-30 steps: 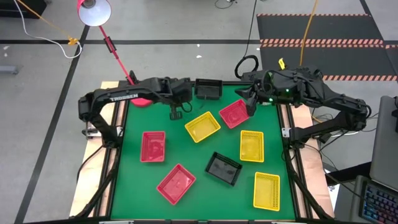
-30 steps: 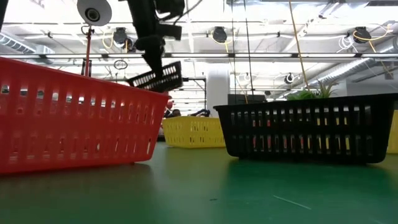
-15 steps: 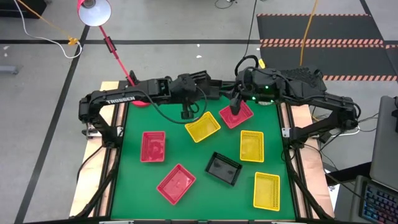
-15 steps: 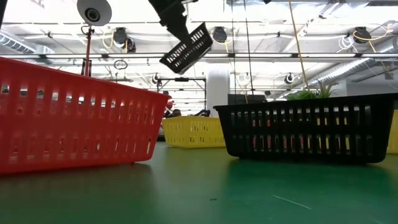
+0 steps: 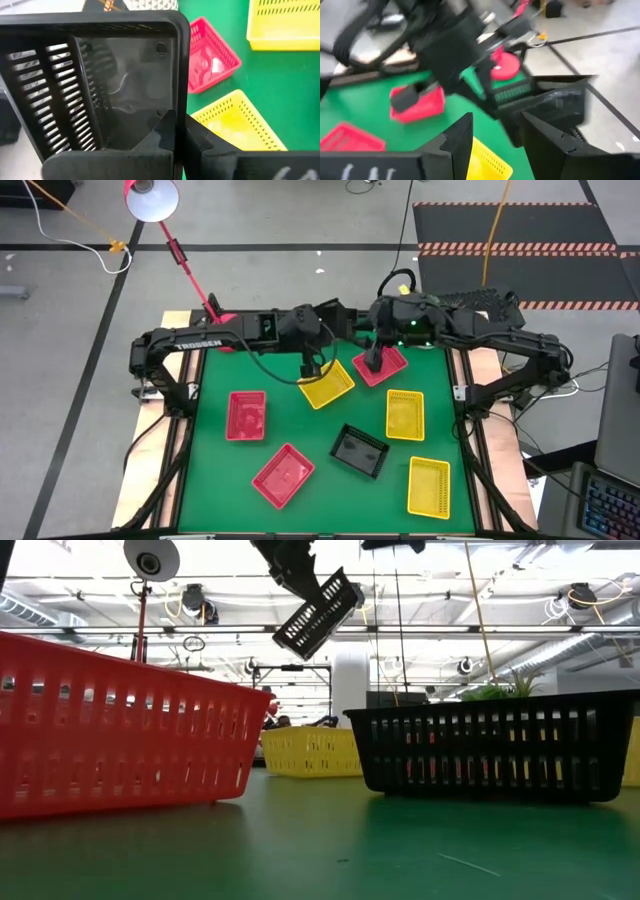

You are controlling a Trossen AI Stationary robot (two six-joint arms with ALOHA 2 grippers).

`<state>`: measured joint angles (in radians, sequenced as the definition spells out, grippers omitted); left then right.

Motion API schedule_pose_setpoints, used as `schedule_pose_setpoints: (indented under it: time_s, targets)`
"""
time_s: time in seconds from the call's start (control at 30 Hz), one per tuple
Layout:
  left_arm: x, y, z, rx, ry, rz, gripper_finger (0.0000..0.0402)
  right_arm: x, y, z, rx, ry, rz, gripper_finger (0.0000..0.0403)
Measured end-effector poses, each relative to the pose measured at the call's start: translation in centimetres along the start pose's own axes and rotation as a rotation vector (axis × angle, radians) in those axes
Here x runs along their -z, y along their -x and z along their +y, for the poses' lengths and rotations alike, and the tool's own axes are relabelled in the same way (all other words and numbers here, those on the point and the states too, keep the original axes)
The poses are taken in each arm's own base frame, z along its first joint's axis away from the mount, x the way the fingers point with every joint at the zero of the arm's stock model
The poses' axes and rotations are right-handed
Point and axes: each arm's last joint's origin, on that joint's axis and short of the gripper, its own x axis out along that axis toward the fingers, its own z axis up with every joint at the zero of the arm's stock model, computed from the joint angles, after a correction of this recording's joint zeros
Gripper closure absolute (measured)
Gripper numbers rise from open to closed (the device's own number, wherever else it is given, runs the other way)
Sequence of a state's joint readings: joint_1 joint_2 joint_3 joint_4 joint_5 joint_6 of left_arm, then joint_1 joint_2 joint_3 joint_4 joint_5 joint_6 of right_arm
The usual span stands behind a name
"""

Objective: Stack baskets by color
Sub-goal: Stack the middle black bin on the top black bin

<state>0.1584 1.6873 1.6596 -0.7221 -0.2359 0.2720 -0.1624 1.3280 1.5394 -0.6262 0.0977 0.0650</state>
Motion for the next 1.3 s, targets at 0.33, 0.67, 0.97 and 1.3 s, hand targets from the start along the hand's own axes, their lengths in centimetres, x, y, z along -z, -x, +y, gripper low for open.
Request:
schedule_pose_setpoints:
  time_s: [0.33,0.67,0.97,1.3]
  targets:
    - [0.2,-1.6,-0.6,0.014,-0.094,0.032,0.0393,0.7,-1.8,0.1,0.006,0.113,0.073,0.0245]
    - [0.4,-1.8,-0.5,0.016,-0.123,0.048,0.0396,0.8,-2.1,-1.0,0.109,0.136,0.098,0.0245]
    - [0.9,-2.6,0.4,0.019,-0.025,0.072,0.0393,0.9,-2.4,-1.9,0.035,0.206,0.104,0.0245]
    - [0.6,-2.7,0.9,0.028,0.016,0.025,0.0391,2.1,-3.7,-1.8,-0.017,0.266,0.102,0.0245]
